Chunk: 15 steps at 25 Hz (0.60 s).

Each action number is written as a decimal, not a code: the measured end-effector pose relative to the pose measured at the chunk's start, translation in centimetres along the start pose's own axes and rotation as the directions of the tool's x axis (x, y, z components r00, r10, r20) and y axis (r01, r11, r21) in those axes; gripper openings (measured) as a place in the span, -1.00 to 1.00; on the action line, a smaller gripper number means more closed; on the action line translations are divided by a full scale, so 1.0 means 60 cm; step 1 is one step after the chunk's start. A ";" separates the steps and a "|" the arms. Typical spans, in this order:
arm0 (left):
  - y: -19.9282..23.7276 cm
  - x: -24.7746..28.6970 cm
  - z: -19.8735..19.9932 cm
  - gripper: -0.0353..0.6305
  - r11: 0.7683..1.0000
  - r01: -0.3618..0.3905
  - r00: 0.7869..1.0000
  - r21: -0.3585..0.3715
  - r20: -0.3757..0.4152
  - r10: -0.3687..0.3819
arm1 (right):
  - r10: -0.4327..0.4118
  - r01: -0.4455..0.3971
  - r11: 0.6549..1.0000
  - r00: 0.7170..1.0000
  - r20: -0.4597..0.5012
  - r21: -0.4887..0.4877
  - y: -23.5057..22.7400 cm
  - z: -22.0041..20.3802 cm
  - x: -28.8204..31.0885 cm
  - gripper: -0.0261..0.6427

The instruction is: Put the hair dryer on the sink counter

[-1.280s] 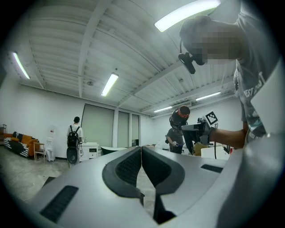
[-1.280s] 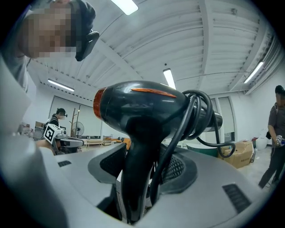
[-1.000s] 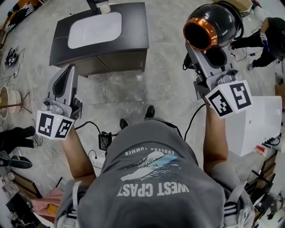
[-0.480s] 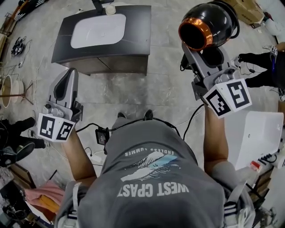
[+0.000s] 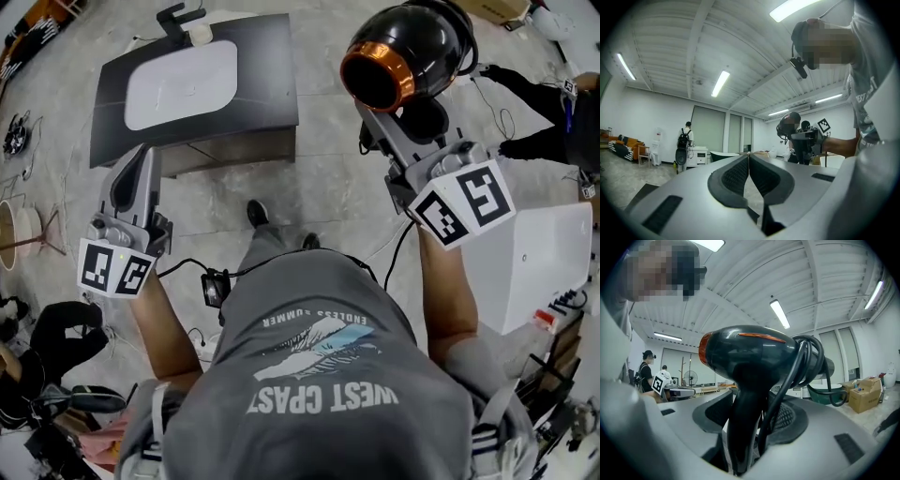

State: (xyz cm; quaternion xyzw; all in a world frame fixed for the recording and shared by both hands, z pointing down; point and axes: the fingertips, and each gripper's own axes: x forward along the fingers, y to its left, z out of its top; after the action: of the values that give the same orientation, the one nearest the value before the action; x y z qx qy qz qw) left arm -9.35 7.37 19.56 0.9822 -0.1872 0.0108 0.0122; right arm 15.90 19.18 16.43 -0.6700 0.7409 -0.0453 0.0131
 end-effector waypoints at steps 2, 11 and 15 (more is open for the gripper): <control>0.020 0.029 0.005 -0.83 0.999 0.034 0.999 -0.003 0.007 -0.034 | -0.018 0.018 1.000 1.000 -0.009 -0.002 -0.003 0.001 0.017 -0.20; 0.120 0.109 0.020 -0.83 0.991 0.137 0.990 -0.001 0.017 -0.137 | -0.099 0.099 0.995 0.995 -0.013 -0.007 -0.015 0.013 0.105 -0.20; 0.145 0.119 0.027 -0.83 0.988 0.157 0.987 -0.002 0.022 -0.157 | -0.121 0.121 0.993 0.993 -0.010 -0.013 -0.012 0.025 0.122 -0.20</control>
State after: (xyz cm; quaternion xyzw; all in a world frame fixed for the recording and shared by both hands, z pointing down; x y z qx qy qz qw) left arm -5.88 -3.38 18.32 0.9939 -0.1094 -0.0013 0.0128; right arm 15.97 11.75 15.32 -0.7136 0.6991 -0.0449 0.0022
